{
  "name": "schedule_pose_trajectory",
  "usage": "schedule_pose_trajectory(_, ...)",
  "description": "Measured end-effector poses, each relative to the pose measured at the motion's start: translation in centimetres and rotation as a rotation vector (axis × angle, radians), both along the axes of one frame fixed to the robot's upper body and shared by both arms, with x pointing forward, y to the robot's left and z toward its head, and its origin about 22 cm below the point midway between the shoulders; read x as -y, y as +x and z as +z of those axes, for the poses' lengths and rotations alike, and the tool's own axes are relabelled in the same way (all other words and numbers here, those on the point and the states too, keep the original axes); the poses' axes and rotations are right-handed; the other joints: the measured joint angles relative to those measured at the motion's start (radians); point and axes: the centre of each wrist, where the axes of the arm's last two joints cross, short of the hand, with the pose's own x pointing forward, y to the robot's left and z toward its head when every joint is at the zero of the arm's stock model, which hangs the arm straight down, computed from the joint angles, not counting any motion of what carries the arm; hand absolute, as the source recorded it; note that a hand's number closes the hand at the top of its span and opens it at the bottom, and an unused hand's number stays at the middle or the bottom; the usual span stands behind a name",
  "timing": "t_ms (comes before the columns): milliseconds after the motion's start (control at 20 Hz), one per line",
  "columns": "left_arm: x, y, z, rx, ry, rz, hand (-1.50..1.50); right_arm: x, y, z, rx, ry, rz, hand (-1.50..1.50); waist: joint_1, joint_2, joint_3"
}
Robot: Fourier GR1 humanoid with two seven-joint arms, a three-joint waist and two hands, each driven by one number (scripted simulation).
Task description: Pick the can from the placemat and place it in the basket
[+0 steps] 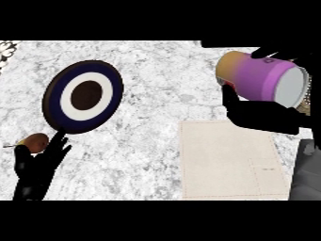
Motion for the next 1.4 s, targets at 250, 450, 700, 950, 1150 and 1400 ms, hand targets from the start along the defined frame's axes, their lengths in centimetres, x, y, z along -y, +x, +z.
schedule_pose_trajectory(250,-0.4,0.1,0.1,-0.006,0.008,-0.004,0.0,1.7,0.0,5.4,0.112,0.025,-0.094,1.5,0.001,0.0,0.0)
schedule_pose_trajectory(450,-0.6,0.3,0.0,-0.003,0.012,-0.001,0.0,4.2,1.0,9.0,0.152,0.048,-0.156,1.5,0.002,0.002,0.001)
schedule_pose_trajectory(700,-0.5,0.3,0.1,0.008,0.008,-0.013,0.0,7.6,2.8,12.3,0.133,0.049,-0.223,1.5,0.009,0.005,0.0)
schedule_pose_trajectory(950,0.0,0.2,0.2,0.012,-0.001,-0.017,0.0,11.6,4.4,14.1,0.082,0.038,-0.277,1.5,0.013,0.009,-0.001)
schedule_pose_trajectory(1150,-0.1,0.3,0.1,0.02,0.0,-0.017,0.0,13.9,6.0,14.0,0.027,0.014,-0.299,1.5,0.019,0.01,0.0)
schedule_pose_trajectory(1400,-0.2,0.4,-0.1,0.03,0.011,-0.024,0.0,16.5,8.1,12.9,-0.006,0.024,-0.311,1.5,0.022,0.012,0.0)
